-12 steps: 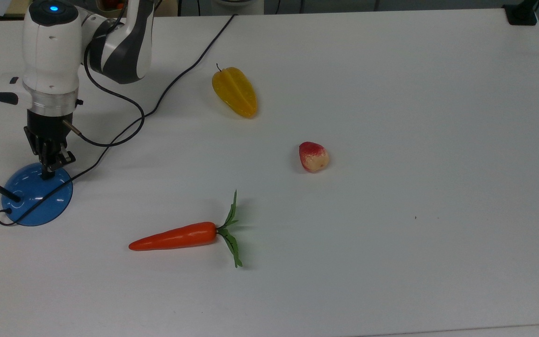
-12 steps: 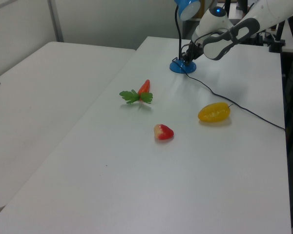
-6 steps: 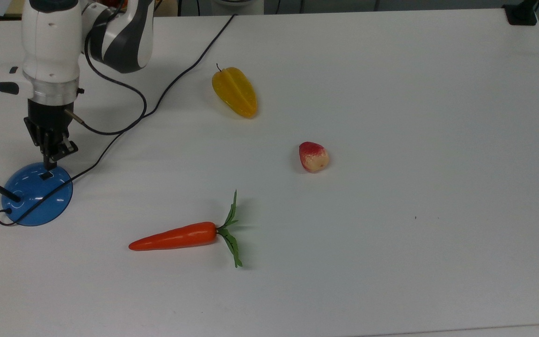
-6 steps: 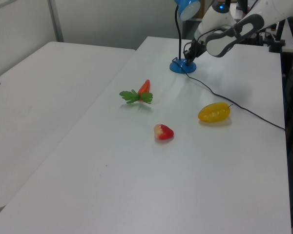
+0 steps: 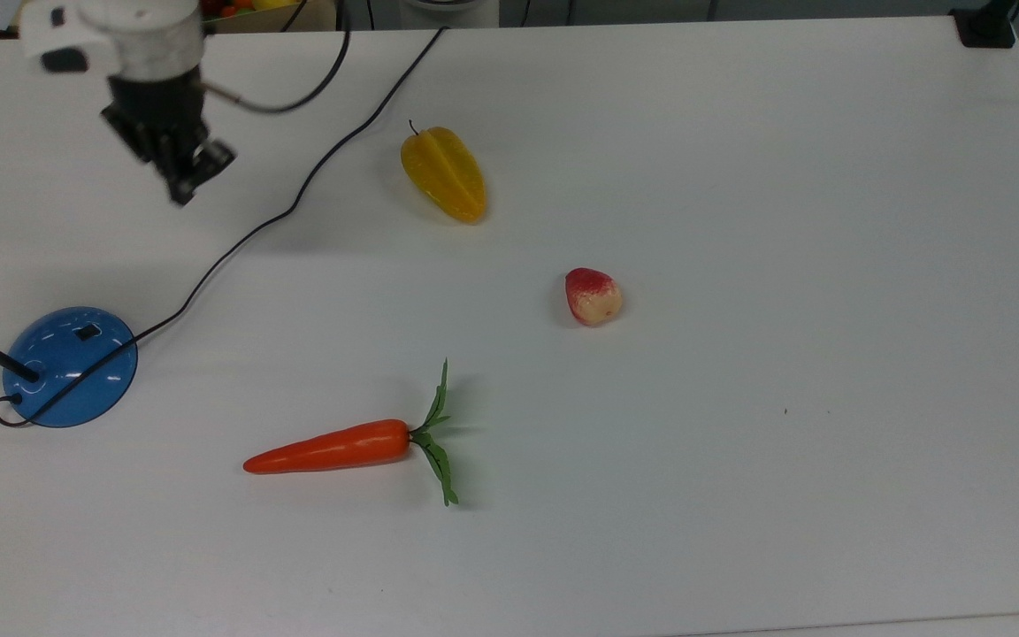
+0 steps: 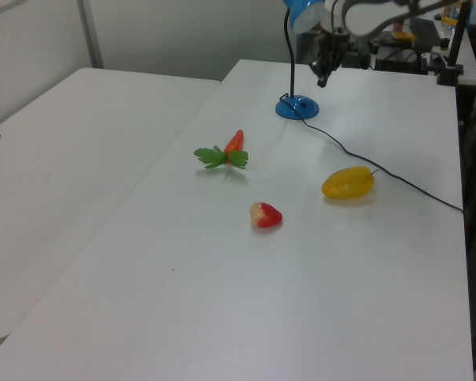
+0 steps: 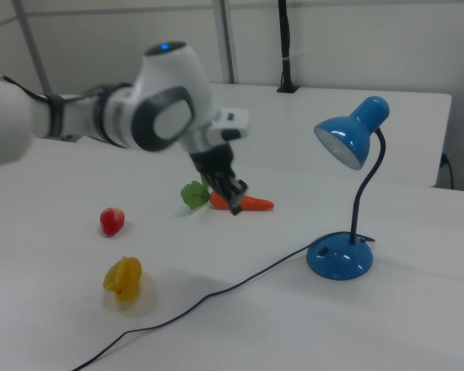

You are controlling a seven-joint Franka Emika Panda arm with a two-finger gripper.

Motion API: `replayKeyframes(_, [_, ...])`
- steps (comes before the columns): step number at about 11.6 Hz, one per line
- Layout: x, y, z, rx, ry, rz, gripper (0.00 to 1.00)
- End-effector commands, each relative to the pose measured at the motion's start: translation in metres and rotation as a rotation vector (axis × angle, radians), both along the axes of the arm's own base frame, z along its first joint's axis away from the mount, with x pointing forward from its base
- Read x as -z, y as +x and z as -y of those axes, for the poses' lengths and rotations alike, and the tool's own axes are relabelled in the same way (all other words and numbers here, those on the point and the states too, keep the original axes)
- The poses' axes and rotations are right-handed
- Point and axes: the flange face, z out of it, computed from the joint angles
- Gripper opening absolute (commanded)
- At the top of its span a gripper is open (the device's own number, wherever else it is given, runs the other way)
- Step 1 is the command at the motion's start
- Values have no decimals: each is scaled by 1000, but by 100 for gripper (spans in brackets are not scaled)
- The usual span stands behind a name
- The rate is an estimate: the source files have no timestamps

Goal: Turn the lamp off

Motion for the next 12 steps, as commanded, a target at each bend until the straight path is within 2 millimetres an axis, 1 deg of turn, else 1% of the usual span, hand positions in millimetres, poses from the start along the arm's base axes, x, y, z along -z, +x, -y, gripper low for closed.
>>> replayKeyframes(1, [-40,-44,-56,-163,66,-133,21])
replayKeyframes(2, [-55,-56,-69,-227,87,-171,50])
replayKeyframes(3, [-65,-69,-71,-270,124,-206,79])
replayKeyframes(4, [-69,-74,-78,-303,144,-223,95])
replayKeyframes(5, [-72,-73,-77,-304,150,-210,100])
replayKeyframes(6, [-82,-72,-79,-306,156,-198,100])
replayKeyframes(7, [-85,-74,-80,-307,159,-206,100])
replayKeyframes(8, [-90,-78,-75,-303,164,-216,100])
replayKeyframes(9, [-103,-78,-68,-304,157,-192,100])
replayKeyframes(10, [-106,-79,-61,-306,155,-186,100])
replayKeyframes(12, [-110,-80,-59,-297,153,-180,100])
